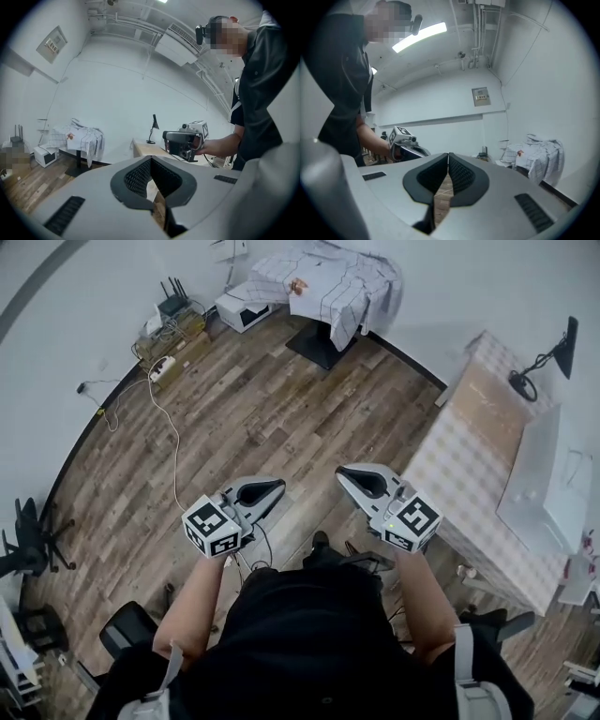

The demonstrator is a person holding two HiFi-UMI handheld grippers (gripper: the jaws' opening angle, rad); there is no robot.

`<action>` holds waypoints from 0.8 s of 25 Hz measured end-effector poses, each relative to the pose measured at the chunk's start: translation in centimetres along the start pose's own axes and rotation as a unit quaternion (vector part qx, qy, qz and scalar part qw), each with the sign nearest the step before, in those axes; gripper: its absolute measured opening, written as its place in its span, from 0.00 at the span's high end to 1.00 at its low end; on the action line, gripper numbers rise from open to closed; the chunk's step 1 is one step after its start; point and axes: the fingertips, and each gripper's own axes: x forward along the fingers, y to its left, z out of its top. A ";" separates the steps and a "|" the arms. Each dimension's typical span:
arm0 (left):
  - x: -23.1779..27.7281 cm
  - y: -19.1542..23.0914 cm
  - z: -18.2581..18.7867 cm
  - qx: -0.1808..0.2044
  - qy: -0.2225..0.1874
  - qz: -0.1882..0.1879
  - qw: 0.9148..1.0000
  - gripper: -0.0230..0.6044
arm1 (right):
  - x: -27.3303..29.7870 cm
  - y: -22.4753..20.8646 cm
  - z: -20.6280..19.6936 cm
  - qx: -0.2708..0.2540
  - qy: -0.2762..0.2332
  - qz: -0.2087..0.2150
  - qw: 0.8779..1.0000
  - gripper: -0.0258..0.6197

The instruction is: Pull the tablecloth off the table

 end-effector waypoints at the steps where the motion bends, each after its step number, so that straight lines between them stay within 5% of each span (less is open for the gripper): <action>1: 1.1 0.3 0.7 0.000 -0.005 0.000 1.000 0.95 | -0.3 -0.6 0.6 0.008 -0.018 0.020 1.000 0.93; 9: 5.2 3.8 2.4 -0.002 -0.009 0.008 1.000 0.95 | -0.2 -4.0 2.5 0.061 -0.146 0.097 0.983 0.93; 13: 6.8 6.9 2.2 -0.016 -0.011 0.008 1.000 0.95 | 1.3 -8.5 0.1 0.074 -0.095 0.059 0.991 0.93; 20: 10.4 17.5 4.1 -0.025 -0.041 -0.003 0.999 0.95 | 7.3 -15.4 0.3 0.137 -0.095 0.099 0.981 0.93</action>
